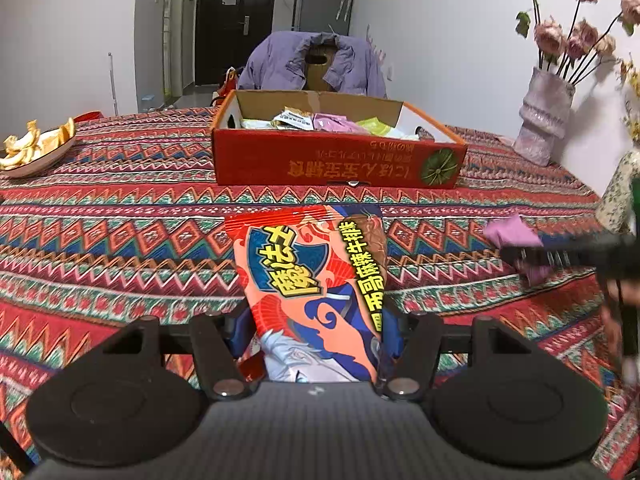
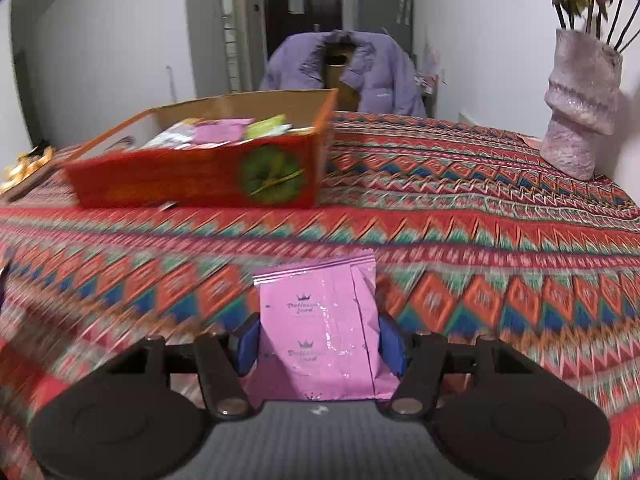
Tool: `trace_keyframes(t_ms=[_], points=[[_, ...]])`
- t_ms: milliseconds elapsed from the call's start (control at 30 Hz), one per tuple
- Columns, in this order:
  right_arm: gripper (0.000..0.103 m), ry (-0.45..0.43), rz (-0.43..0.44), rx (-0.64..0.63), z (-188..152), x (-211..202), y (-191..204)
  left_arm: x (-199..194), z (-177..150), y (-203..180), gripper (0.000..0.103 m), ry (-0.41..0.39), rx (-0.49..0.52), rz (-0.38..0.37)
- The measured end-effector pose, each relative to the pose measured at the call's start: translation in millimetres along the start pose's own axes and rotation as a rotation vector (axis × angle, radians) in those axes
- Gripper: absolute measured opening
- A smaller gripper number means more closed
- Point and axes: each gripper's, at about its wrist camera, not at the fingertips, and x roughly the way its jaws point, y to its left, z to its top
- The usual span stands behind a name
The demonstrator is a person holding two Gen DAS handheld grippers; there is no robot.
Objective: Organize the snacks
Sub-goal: 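Carry both packets into the box and open both tools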
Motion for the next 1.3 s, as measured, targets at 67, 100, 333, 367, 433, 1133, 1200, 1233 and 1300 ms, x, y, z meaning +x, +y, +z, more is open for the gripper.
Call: trace_keyframes(t_ms=[67, 100, 333, 367, 433, 1133, 1200, 1233, 1300], points=[[0.060, -0.011, 0.032, 0.007, -19.2, -27.4, 13.6, -12.1, -5.1, 1.0, 0.061, -0.008, -0.007, 0.001], [0.060, -0.014, 0.050, 0.007, -27.2, -38.6, 19.5, -18.7, -8.1, 1.1, 0.061, -0.011, -0.009, 0.000], [0.060, -0.035, 0.126, -0.033, -59.2, -91.3, 57.7, -48.8, -16.0, -5.1, 0.061, -0.049, -0.005, -0.018], [0.060, -0.042, 0.138, -0.035, -60.4, -95.7, 60.8, -51.4, -17.2, -6.0, 0.061, -0.053, -0.004, -0.023], [0.060, -0.054, 0.152, -0.040, -60.4, -100.9, 64.1, -55.5, -17.5, -8.3, 0.061, -0.062, 0.000, -0.030], [0.060, -0.154, 0.275, -0.009, 51.0, -58.6, 45.7, -2.0, 99.1, 23.8, 0.061, -0.153, -0.004, -0.004], [0.060, -0.178, 0.300, 0.020, 87.3, -41.6, 35.1, 18.2, 136.7, 33.0, 0.061, -0.157, -0.027, -0.049], [0.060, -0.179, 0.315, 0.037, 106.3, -29.6, 30.0, 30.0, 155.2, 35.6, 0.061, -0.155, -0.036, -0.054], [0.060, -0.179, 0.310, 0.052, 144.6, -1.3, 22.1, 55.8, 189.4, 39.1, 0.061, -0.160, -0.037, -0.044]])
